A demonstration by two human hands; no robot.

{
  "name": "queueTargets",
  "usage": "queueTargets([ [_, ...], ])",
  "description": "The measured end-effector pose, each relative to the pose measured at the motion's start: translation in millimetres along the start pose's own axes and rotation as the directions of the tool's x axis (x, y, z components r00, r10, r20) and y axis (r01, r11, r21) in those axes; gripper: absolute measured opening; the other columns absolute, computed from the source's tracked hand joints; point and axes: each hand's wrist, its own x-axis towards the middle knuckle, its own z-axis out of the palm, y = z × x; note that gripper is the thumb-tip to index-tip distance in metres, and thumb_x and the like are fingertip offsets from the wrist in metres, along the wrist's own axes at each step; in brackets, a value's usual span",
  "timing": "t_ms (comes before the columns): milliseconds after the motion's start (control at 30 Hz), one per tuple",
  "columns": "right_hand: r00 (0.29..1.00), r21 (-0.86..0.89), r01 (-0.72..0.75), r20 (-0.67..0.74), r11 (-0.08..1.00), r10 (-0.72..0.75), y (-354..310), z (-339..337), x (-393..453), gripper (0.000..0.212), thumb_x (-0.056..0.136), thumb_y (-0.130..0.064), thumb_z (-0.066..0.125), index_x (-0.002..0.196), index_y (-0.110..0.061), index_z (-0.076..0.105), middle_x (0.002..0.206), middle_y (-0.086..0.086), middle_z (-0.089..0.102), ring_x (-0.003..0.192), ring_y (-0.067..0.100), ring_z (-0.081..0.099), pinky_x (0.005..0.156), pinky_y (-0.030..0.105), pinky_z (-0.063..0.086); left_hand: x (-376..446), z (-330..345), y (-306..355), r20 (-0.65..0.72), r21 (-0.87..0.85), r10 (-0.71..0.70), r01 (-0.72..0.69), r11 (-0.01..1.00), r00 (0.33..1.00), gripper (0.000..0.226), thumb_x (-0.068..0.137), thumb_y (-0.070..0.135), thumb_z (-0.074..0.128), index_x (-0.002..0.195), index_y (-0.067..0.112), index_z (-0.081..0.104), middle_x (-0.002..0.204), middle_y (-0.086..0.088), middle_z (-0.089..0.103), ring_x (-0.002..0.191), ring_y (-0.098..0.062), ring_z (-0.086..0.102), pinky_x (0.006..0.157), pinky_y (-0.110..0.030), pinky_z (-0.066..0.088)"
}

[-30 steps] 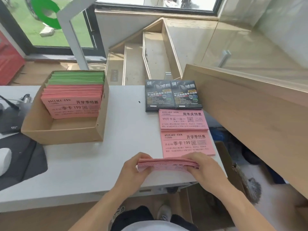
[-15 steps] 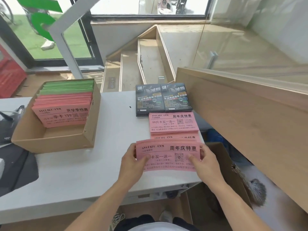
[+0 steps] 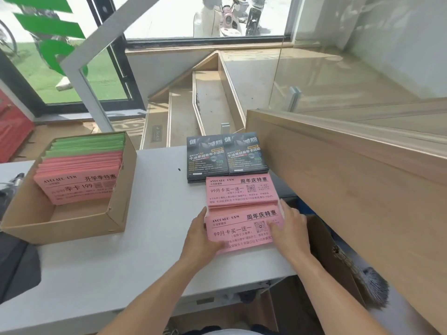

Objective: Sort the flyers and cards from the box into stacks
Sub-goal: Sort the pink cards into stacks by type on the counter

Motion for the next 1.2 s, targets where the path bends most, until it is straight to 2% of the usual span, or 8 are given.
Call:
queueTargets([
  [100,0.987,0.063,-0.023,0.16,0.998,0.013,2.1,-4.8,-2.9,0.055,0.083,-0.017,0.062,0.129,-0.044,0.047,0.118,-0.014,0.057,0.114,0.02,0.052,0.099,0.048,0.049,-1.7,6.8,-7.6,0.077,0.15,0.054,-0.066,0.987,0.996,0.119,0.066,0.015,0.09,0.151,0.049,0.016,0.157,0.008,0.032,0.144,-0.015,0.037,0.108,-0.035,0.048],
  [200,0.956,0.072,-0.053,0.292,0.996,0.03,2.8,-4.1,-6.9,0.066,0.091,-0.016,0.06,0.15,-0.029,0.036,0.142,-0.007,0.042,0.132,0.02,0.039,0.112,0.045,0.041,-8.5,17.4,-5.4,0.105,0.272,0.087,-0.113,0.956,0.991,0.117,0.083,0.005,0.071,0.157,0.045,-0.01,0.169,0.009,-0.008,0.156,-0.013,0.002,0.12,-0.033,0.028],
  [367,0.971,-0.003,-0.032,0.236,0.999,0.032,5.7,1.2,-7.0,0.065,0.093,-0.02,0.063,0.152,-0.021,0.037,0.151,0.0,0.036,0.133,0.021,0.035,0.11,0.038,0.039,-7.8,25.7,2.8,0.039,0.235,0.139,-0.144,0.961,0.99,0.1,0.09,-0.003,0.053,0.159,0.04,-0.004,0.168,0.015,-0.005,0.154,-0.007,0.005,0.111,-0.017,0.019],
  [633,0.964,-0.09,-0.009,0.263,0.996,0.033,4.3,-1.2,6.7,0.065,0.093,-0.026,0.064,0.153,-0.027,0.037,0.152,-0.003,0.04,0.132,0.022,0.036,0.108,0.043,0.042,4.6,22.9,3.3,0.071,0.197,0.091,-0.104,0.975,0.993,0.1,0.09,-0.008,0.051,0.159,0.04,-0.003,0.167,0.017,-0.001,0.153,-0.009,0.014,0.119,-0.023,0.027],
  [733,0.963,-0.103,-0.01,0.267,0.995,0.037,5.5,0.6,7.8,0.067,0.092,-0.031,0.063,0.153,-0.029,0.034,0.153,-0.003,0.038,0.131,0.023,0.035,0.107,0.045,0.043,11.2,23.0,1.8,0.122,0.205,0.1,-0.124,0.971,0.987,0.105,0.09,-0.006,0.051,0.156,0.044,-0.015,0.166,0.016,-0.018,0.155,-0.008,-0.005,0.126,-0.033,0.016],
  [900,0.963,-0.089,-0.012,0.267,0.996,0.036,5.7,1.6,6.3,0.068,0.092,-0.032,0.065,0.153,-0.03,0.034,0.149,-0.005,0.039,0.13,0.02,0.035,0.107,0.046,0.044,10.3,29.7,2.9,0.128,0.201,0.124,-0.148,0.968,0.984,0.107,0.095,-0.005,0.05,0.146,0.045,-0.03,0.16,0.007,-0.038,0.135,0.005,-0.038,0.113,-0.019,-0.004],
  [1033,0.962,-0.075,-0.008,0.271,0.997,0.028,5.8,0.2,6.2,0.068,0.092,-0.033,0.065,0.153,-0.03,0.034,0.148,-0.004,0.039,0.129,0.02,0.035,0.108,0.046,0.044,8.9,26.5,5.0,0.124,0.175,0.111,-0.132,0.976,0.986,0.111,0.093,-0.001,0.057,0.144,0.047,-0.029,0.162,0.008,-0.035,0.142,0.003,-0.029,0.116,-0.019,0.002],
  [1200,0.966,-0.202,0.021,0.256,0.979,0.032,-1.5,-8.5,-2.5,0.07,0.092,-0.037,0.064,0.153,-0.032,0.03,0.153,0.003,0.028,0.136,0.027,0.028,0.114,0.05,0.031,1.1,21.5,13.8,0.106,0.052,0.077,-0.083,0.995,0.991,0.116,0.082,0.016,0.069,0.157,0.039,-0.016,0.164,0.013,-0.025,0.154,-0.008,-0.012,0.126,-0.04,0.016],
])
